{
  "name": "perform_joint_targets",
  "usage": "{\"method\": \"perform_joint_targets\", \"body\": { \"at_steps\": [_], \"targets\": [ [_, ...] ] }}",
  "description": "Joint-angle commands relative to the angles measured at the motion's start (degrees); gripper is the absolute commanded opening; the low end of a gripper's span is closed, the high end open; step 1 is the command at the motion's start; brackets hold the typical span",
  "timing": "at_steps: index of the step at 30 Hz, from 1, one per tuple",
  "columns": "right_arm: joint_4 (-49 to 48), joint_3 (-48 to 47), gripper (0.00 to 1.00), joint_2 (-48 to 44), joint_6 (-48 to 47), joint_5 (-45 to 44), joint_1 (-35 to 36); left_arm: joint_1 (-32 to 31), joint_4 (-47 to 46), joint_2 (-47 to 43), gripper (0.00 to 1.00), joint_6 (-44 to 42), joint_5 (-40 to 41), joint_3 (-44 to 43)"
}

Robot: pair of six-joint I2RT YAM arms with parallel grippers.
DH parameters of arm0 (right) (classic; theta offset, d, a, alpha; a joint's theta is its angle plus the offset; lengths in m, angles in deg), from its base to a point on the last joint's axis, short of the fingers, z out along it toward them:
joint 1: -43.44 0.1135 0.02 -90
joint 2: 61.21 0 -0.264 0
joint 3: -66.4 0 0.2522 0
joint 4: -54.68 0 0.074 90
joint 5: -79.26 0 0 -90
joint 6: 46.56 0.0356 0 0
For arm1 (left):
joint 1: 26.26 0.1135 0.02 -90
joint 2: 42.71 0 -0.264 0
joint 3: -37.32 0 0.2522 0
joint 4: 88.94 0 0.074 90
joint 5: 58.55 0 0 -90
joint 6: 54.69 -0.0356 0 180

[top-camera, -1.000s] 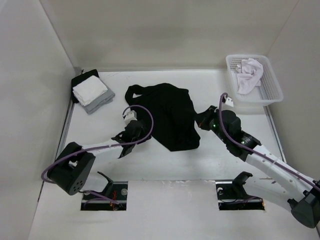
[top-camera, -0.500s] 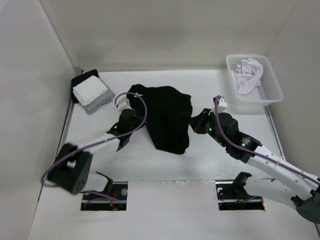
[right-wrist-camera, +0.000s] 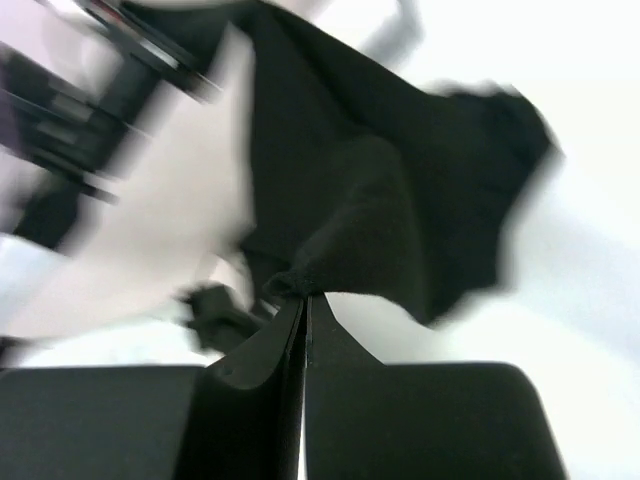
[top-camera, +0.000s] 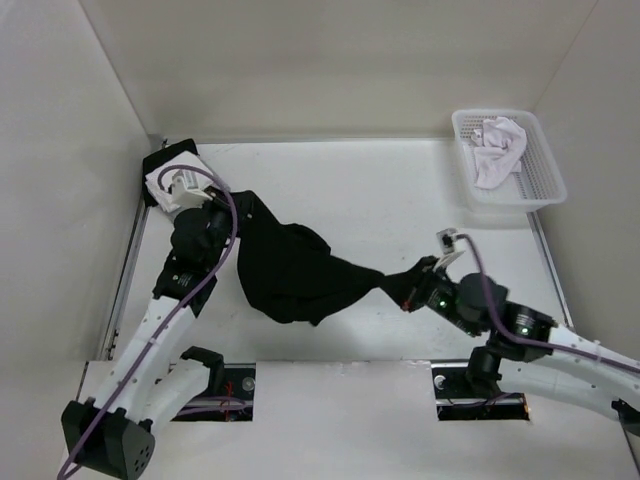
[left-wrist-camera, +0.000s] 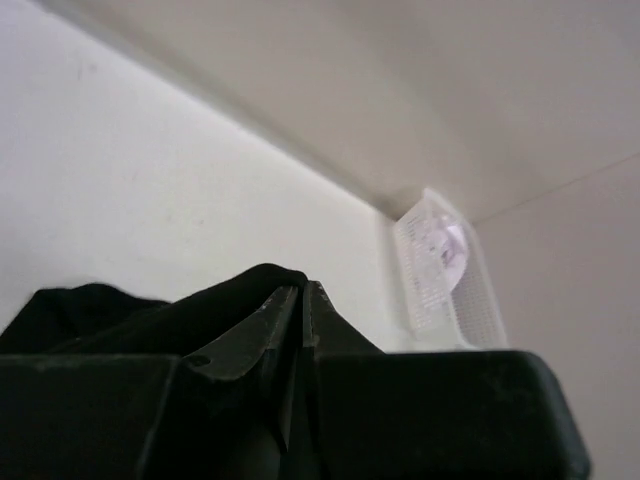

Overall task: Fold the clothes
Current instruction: Flatten the tank top out

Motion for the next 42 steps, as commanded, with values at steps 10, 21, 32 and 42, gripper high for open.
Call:
{"method": "perform_joint_targets", "body": {
  "at_steps": [10,21,32,42],
  "targets": [
    [-7.9,19.1,0.00,14.3,8.9,7.3,-9.6,1.5,-8.6,34.5,0.06,-0.4,-0.8,-4.2],
    [-8.7,20.8,0.15,15.2,7.3,6.8,-20.7,-2.0,-1.8,49.8,0.35,-6.5,-0.2,-24.4],
    [-11.7,21.3,0.31,6.4,2.9,2.9,-23.6,-4.6,4.9,9.4,0.19,-4.0,10.3,14.3],
    [-20.1,20.4,0.04,17.8,-0.1,4.1,-19.4,-8.8,22.4,-0.9,0.33,5.7,7.9,22.0]
  ]
}}
